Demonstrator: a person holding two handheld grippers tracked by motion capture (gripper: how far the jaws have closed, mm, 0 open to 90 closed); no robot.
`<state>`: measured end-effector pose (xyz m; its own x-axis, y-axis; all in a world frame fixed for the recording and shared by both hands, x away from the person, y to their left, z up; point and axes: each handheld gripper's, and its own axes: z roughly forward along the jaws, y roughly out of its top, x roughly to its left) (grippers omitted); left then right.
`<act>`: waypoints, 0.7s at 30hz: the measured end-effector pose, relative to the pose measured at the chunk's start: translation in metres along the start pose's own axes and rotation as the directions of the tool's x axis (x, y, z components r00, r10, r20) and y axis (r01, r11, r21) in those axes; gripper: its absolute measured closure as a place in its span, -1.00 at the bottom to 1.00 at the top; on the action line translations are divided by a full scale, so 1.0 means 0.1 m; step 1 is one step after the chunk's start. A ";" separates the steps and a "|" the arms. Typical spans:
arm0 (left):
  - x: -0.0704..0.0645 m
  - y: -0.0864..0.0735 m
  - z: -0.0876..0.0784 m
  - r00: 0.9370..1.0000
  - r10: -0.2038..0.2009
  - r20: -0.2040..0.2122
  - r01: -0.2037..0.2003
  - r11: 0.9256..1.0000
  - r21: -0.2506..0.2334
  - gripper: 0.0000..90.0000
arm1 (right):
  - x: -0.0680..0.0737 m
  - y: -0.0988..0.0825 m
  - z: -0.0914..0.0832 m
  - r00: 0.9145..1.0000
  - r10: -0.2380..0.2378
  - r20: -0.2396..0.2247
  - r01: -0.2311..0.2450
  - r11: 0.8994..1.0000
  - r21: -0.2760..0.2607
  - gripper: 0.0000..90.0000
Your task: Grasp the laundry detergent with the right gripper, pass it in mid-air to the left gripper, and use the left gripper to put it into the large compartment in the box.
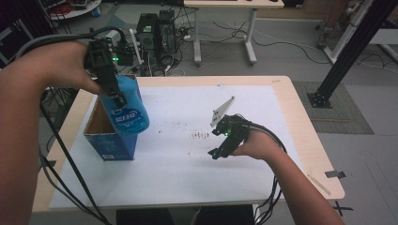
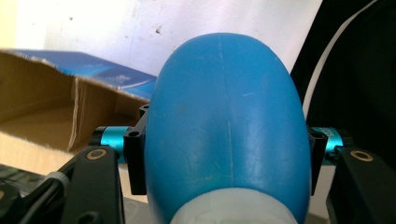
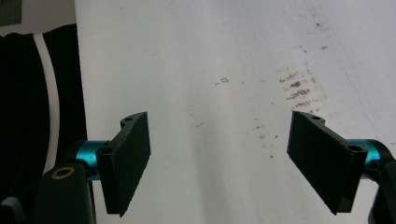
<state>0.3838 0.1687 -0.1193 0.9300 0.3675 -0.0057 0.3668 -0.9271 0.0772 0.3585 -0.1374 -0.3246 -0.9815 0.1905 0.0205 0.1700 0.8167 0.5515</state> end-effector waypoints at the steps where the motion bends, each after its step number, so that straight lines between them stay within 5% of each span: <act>1: 0.00 0.00 0.00 1.000 0.000 0.000 0.000 1.000 0.000 -0.14 | 0.00 0.00 0.00 1.000 0.000 0.000 0.000 1.000 0.000 -0.54; 3: 0.00 0.00 0.00 1.000 0.000 0.000 0.000 1.000 0.000 -0.14 | 0.00 0.00 0.00 1.000 0.003 -0.001 -0.003 1.000 0.005 -0.54; 4: 0.09 -0.10 -0.07 0.998 -0.054 0.013 0.054 0.999 -0.008 -0.14 | -0.01 0.01 0.00 1.000 0.007 -0.002 -0.007 1.000 0.010 -0.54; 7: 0.09 -0.10 -0.07 0.998 -0.054 0.013 0.054 0.999 -0.008 -0.14 | -0.01 0.01 0.00 1.000 0.004 0.000 -0.004 1.000 0.012 -0.54; 8: 0.17 -0.21 -0.15 0.993 -0.115 0.001 0.115 0.993 -0.009 -0.14 | -0.01 0.01 0.00 1.000 0.008 -0.002 -0.007 1.000 0.018 -0.54; 11: 0.22 -0.26 -0.18 0.989 -0.147 -0.006 0.147 0.989 -0.002 -0.14 | -0.02 0.00 0.00 1.000 0.009 -0.002 -0.009 1.000 0.021 -0.54; 13: 0.30 -0.34 -0.19 0.980 -0.197 -0.015 0.197 0.980 0.001 -0.14 | -0.02 0.01 0.01 1.000 0.011 -0.001 -0.011 1.000 0.020 -0.54; 19: 0.42 -0.44 -0.16 0.964 -0.263 -0.032 0.264 0.964 0.019 -0.14 | -0.03 0.02 0.03 1.000 0.004 -0.004 -0.004 1.000 0.027 -0.54; 21: 0.48 -0.48 -0.13 0.953 -0.301 -0.039 0.302 0.953 0.025 -0.14 | -0.03 0.01 0.03 1.000 0.009 -0.006 -0.008 0.999 0.031 -0.54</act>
<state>0.4103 0.2314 -0.1103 0.7751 0.6318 0.0102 0.6308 -0.7746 0.0469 0.3619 -0.1354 -0.3267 -0.9805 0.1940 0.0306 0.1809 0.8317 0.5249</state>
